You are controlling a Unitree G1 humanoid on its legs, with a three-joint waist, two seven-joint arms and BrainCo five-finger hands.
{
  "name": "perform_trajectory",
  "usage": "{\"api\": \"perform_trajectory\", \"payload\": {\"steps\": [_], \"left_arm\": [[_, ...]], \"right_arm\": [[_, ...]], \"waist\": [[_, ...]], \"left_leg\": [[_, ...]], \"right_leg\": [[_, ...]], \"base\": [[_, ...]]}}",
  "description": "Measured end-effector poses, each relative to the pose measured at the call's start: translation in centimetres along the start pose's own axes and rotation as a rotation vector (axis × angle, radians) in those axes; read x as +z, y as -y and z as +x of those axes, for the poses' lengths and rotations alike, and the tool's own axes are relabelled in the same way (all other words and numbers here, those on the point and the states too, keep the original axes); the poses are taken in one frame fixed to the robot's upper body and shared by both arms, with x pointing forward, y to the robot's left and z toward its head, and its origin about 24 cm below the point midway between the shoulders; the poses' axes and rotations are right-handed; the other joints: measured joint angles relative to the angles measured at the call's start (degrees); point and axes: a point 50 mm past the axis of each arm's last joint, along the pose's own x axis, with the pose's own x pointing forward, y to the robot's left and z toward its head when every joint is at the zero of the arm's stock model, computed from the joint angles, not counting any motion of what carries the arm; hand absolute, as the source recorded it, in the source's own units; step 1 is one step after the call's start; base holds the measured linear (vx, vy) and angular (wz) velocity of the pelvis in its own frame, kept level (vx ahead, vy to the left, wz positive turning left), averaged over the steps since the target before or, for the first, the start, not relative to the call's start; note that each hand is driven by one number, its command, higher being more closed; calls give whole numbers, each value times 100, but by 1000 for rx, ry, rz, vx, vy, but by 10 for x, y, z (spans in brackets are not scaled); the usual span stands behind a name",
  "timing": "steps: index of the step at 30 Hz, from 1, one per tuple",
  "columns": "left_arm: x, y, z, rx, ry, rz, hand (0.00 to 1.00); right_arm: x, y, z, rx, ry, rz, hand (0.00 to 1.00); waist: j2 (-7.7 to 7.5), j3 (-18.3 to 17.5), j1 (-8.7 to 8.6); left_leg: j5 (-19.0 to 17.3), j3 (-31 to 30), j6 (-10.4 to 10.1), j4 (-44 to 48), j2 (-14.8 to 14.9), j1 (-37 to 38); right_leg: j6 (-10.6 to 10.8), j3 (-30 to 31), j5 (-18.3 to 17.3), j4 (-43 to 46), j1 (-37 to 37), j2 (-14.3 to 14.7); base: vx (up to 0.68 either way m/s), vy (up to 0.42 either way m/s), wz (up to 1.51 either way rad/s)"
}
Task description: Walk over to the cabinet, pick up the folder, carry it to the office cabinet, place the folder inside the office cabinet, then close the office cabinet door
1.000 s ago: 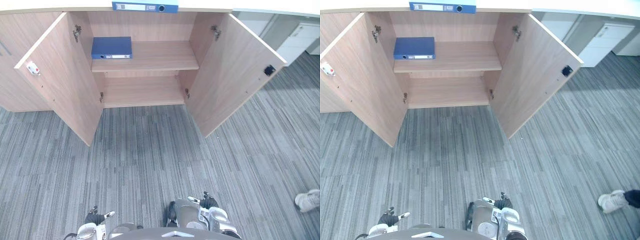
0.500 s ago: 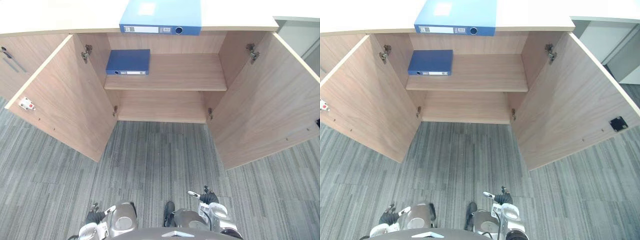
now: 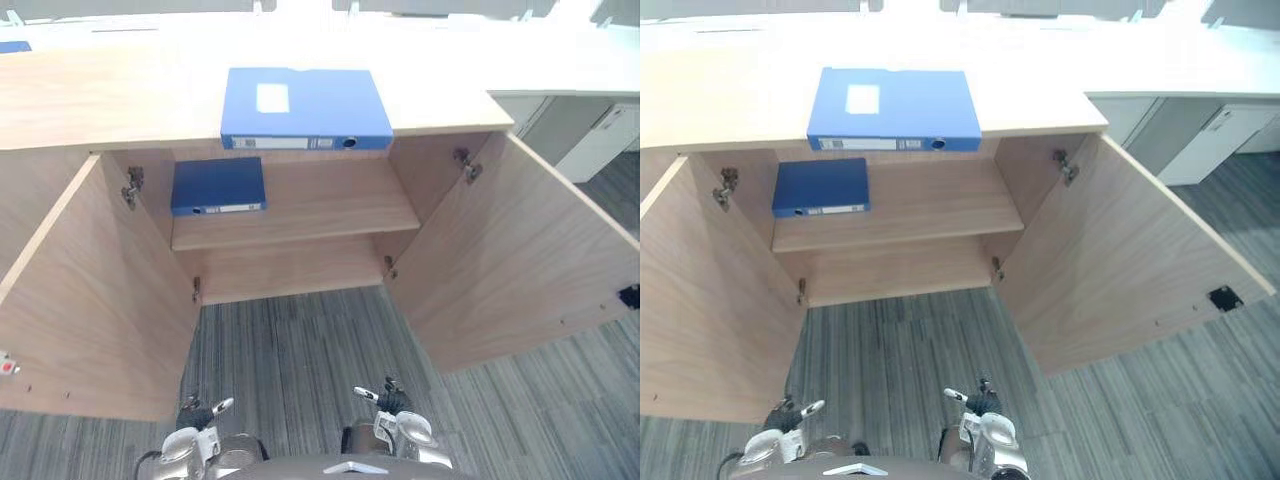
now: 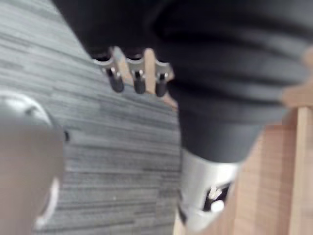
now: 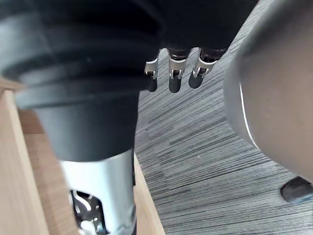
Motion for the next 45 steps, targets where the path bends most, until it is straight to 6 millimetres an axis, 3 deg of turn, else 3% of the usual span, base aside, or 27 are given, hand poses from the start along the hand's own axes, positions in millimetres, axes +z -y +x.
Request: {"api": "perform_trajectory", "payload": {"steps": [2, 4, 6, 7, 9, 10, 12, 14, 15, 18, 20, 22, 24, 31, 35, 40, 42, 45], "left_arm": [[0, 3, 1, -7, -6, -1, 0], [-1, 4, 1, -7, -16, 1, 0], [-5, -3, 1, 8, -28, 9, 0], [-10, 5, 0, -6, -55, -8, 0], [-21, 16, -4, -27, -83, -30, 0], [-22, 17, -4, -25, -83, -46, 0], [-19, 14, -4, -17, -72, -52, 0], [-13, 8, -4, 3, -44, -79, 0], [-14, 6, -4, 8, -44, -83, 0], [-10, 6, -4, 9, -28, -85, 0], [-9, 8, -3, 3, -25, -85, 0], [-2, 0, -1, 20, -4, -68, 0], [-1, -5, 0, 29, -2, -60, 0], [-8, -2, -1, 12, -30, -18, 0], [-15, 1, -3, -3, -54, 13, 0], [-12, -1, -3, 28, -39, 38, 0], [-3, -2, -3, 32, 6, 25, 0], [38, -11, -5, 81, 184, -13, 0]], "right_arm": [[2, -1, 1, 13, 5, -3, 0], [6, -3, 2, 18, 13, -5, 0], [0, -2, 1, 15, -8, -5, 0], [6, 6, 4, -1, 1, -26, 0], [6, 18, 5, -32, -3, -33, 0], [7, 21, 5, -37, -1, -37, 0], [7, 20, 5, -33, -1, -43, 0], [0, 21, 3, -33, -22, -51, 0], [-2, 22, 2, -38, -30, -45, 0], [-4, 21, 3, -37, -43, -43, 0], [-5, 23, 2, -45, -50, -33, 0], [-13, 15, 1, -30, -76, -14, 0], [-17, 7, -1, -15, -88, -1, 0], [-20, 9, -2, -28, -96, 22, 0], [-22, 19, -1, -50, -107, 6, 0], [-30, 35, -3, -88, -146, -18, 0], [-34, 37, -4, -93, -160, -20, 0], [-38, 35, -6, -101, -171, -39, 0]], "waist": [[5, 0, -71], [26, 3, -144], [-140, -48, -194], [160, -66, -144], [393, -172, -179], [517, -182, -178], [464, -147, -184], [425, -126, -63], [405, -124, -14], [360, -103, 69], [350, -90, 50], [71, -145, 47], [-67, -171, 51], [-31, -297, 39], [75, -355, 37], [37, -422, 60], [-22, -400, 57], [-94, -383, 85]], "left_leg": [[11, -39, -23, -264, 3, 300], [23, -97, -168, -436, 5, 437], [-46, -353, -432, -603, -215, 647], [-48, -398, -555, -638, 27, 757], [-11, -582, -567, -568, 192, 760], [-8, -694, -571, -183, 333, 638], [35, -890, -575, 992, 576, 181], [131, -987, -593, 3176, 1069, -763], [60, -791, -545, 3090, 1117, -1066], [73, -652, -539, 1820, 953, -1193], [581, -688, -571, 659, 749, -1111], [645, -633, -506, 296, 373, -886], [652, -523, -463, 173, 235, -773], [755, -477, -350, -361, -73, -352], [1054, -518, -360, -903, -187, -153], [1535, -672, -288, -1822, -387, 256], [1627, -686, -254, -1993, -436, 333], [1648, -730, -232, -2003, -485, 365]], "right_leg": [[-29, -261, -109, -551, -256, 57], [-123, -337, 58, -1484, -408, 178], [-345, -286, 1073, -2559, -294, 209], [-392, -365, 998, -2428, -188, 345], [-396, -502, 766, -2643, -8, 496], [-434, -581, 667, -2727, 133, 573], [-445, -646, 551, -2850, 373, 642], [-551, -640, 377, -3067, 922, 755], [-528, -540, 348, -3233, 1227, 755], [-449, -305, 362, -3316, 1332, 683], [-235, -206, 306, -3268, 1381, 635], [-84, -110, 322, -3436, 1427, 383], [17, -29, 396, -3595, 1532, 260], [140, 0, 560, -4050, 1865, 118], [134, -8, 690, -4266, 1940, 133], [147, -15, 833, -4495, 2054, 136], [167, -11, 871, -4558, 2075, 125], [167, -7, 907, -4645, 2142, 90]], "base": [[308, -58, 22], [325, -137, 24], [324, -154, 34], [345, -177, 22], [369, -216, 20], [269, -179, 22], [237, -205, 22], [373, -165, -17], [413, -12, -53], [233, 106, -46], [186, 213, -21], [144, 202, -3], [118, 174, -7], [30, 65, -4], [-4, -3, 2], [-46, 10, 3], [-43, 40, 2], [-46, 39, 1]]}}
